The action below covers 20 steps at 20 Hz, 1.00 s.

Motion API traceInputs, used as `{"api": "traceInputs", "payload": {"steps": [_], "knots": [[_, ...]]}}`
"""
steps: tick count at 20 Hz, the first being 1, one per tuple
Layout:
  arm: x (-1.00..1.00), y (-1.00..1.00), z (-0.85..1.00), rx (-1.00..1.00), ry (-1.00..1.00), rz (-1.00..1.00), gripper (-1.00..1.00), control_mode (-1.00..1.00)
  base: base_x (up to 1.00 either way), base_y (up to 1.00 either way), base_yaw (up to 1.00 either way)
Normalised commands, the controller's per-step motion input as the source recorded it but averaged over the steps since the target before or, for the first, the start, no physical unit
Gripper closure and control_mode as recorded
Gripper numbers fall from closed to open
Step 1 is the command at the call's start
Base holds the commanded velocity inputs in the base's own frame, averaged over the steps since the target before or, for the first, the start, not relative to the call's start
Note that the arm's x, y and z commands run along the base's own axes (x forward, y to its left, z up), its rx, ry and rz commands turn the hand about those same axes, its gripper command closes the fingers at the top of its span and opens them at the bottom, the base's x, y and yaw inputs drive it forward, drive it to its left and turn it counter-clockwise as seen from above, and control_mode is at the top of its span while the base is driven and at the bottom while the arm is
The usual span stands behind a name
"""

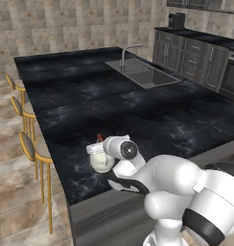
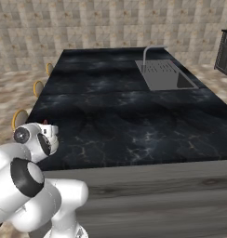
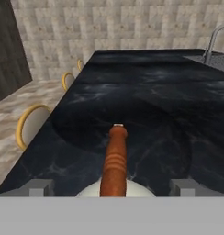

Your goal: The kettle is done boiling. Turn off the stove, then wait for 300 timesteps before moving the kettle to the dining table.

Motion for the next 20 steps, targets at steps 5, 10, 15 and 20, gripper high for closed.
{"api": "traceInputs", "payload": {"steps": [5,10,15,20], "knots": [[-0.03,0.00,0.33,0.00,0.00,-0.06,-1.00,-1.00,0.00,0.00,0.00],[-0.06,0.00,0.43,-0.01,-0.02,-0.04,-1.00,-1.00,0.00,0.00,0.00],[-0.11,0.00,0.47,-0.02,-0.04,-0.04,-1.00,-1.00,0.00,0.00,0.00],[-0.19,0.00,0.48,-0.03,-0.06,-0.05,-1.00,-1.00,0.00,0.00,0.00]]}}
